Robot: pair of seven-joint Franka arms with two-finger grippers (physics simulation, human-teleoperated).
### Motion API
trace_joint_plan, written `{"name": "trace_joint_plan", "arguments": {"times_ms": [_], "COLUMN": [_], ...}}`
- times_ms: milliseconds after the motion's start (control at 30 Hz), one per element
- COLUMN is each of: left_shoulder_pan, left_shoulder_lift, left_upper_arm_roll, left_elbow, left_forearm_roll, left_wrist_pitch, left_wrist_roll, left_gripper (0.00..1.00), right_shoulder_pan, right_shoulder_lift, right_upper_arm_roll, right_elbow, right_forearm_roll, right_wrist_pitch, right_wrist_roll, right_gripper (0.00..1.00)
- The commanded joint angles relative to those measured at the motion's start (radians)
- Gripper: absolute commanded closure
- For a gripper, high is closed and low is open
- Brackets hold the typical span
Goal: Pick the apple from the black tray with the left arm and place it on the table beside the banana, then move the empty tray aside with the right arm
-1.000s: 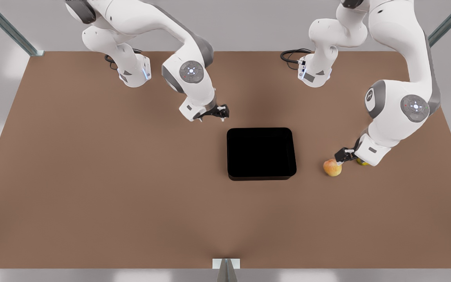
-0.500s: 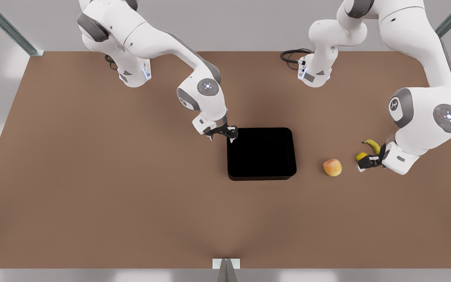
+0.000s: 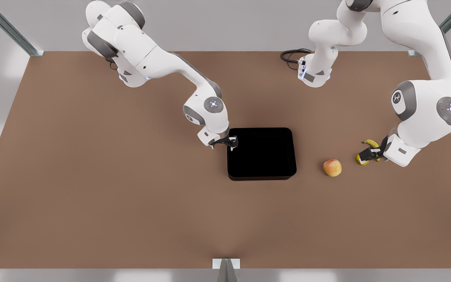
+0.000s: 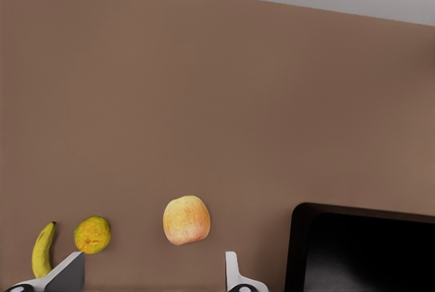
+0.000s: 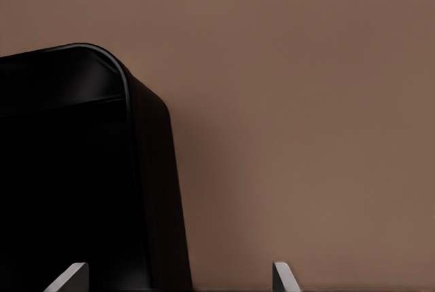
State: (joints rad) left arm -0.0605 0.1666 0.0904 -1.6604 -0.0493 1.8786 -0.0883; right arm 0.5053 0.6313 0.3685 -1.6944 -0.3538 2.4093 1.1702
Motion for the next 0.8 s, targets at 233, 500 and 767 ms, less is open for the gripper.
{"name": "trace_joint_plan", "arguments": {"times_ms": [233, 500, 767], "left_shoulder_pan": [-0.001, -0.002, -0.002], "left_shoulder_lift": [-0.001, 0.001, 0.001], "left_upper_arm_roll": [-0.001, -0.003, -0.003], "left_elbow": [0.001, -0.001, -0.001], "left_forearm_roll": [0.003, 0.003, 0.003], "left_wrist_pitch": [-0.004, -0.006, -0.006], "left_wrist_roll": [0.018, 0.015, 0.015], "left_gripper": [0.00, 0.00, 0.00], "right_shoulder_pan": [0.015, 0.016, 0.013], "right_shoulder_lift": [0.045, 0.085, 0.085], "right_upper_arm_roll": [0.009, 0.007, 0.009], "right_elbow": [-0.008, 0.018, 0.038], "right_forearm_roll": [-0.002, -0.022, -0.022], "right_wrist_pitch": [0.008, 0.010, 0.010], "right_wrist_roll": [-0.161, -0.127, -0.113], "right_gripper": [0.00, 0.26, 0.50]}}
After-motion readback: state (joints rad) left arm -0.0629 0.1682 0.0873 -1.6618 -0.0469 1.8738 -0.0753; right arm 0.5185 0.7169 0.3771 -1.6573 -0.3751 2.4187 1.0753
